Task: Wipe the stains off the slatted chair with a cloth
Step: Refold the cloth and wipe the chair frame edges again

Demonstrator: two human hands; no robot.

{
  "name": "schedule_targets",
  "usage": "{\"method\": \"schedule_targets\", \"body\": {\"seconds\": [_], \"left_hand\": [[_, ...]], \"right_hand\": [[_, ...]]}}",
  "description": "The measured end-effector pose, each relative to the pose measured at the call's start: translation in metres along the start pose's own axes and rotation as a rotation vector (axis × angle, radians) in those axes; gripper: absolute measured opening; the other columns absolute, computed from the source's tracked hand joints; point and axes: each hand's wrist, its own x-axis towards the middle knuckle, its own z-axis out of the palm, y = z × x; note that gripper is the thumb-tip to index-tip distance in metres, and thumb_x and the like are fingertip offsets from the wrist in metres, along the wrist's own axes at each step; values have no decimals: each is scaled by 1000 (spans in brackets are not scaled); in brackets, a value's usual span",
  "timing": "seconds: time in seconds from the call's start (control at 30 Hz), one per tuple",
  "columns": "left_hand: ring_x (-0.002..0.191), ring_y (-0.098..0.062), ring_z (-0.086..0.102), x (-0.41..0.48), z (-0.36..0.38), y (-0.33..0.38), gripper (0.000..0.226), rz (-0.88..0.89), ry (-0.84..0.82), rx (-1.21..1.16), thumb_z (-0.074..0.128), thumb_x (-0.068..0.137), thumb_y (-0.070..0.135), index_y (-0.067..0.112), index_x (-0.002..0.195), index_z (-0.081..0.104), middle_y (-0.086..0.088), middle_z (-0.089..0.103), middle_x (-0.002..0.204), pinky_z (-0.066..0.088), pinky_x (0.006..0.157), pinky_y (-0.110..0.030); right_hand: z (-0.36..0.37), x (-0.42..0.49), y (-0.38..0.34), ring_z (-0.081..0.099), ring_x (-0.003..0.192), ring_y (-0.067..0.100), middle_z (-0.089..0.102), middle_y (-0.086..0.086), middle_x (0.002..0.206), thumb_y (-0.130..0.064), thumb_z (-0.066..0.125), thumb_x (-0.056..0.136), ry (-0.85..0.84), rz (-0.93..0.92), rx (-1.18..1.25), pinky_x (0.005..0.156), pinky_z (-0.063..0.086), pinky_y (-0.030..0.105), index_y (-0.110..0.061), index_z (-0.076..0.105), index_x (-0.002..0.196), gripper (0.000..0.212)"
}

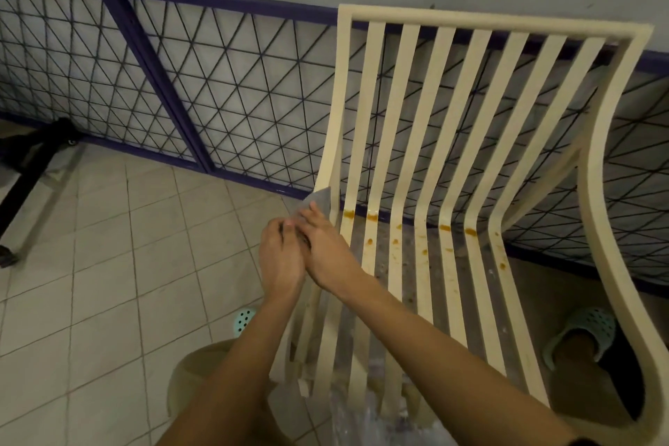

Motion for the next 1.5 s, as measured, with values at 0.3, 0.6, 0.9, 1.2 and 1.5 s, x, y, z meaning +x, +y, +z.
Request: {"method": "schedule_targets", "body": {"seconds": [0.3,0.6,0.9,1.2,1.5], "left_hand": [[95,-17,59,2,2,-2,34,50,45,-104,32,103,32,19,100,63,-4,65,103,48,90,-42],[91,-19,58,-6,-1,3,42,19,59,-116,31,104,32,10,103,66,-6,65,97,47,83,-38],[79,-14,54,0,0,1,31,37,44,-103,33,106,26,8,97,57,-5,60,89,38,68,-27],[80,-12,53,-2,-2,2,30,35,62,-123,32,105,28,15,99,58,6,57,85,43,70,-23],[108,-26,61,17,2,-13,38,-181,-62,-323,33,103,38,20,103,66,-9,66,112,47,99,-48]], "right_hand": [[-17,7,9,35,141,27,51,13,143,-8,51,97,-109,-91,11,119,23,35,-6,61,130,34],[-10,20,16,39,137,31,59,19,129,-6,52,96,26,-59,25,114,17,24,3,63,120,28],[-13,2,39,33,140,11,55,8,140,-9,55,96,-28,-201,98,117,17,15,-7,59,132,36],[-24,26,33,29,145,17,49,8,146,-7,50,97,44,-98,-22,119,26,40,-9,58,133,36],[-4,-45,29,19,148,8,38,-4,154,-20,45,102,-69,-332,43,121,18,33,-17,48,142,40]]}}
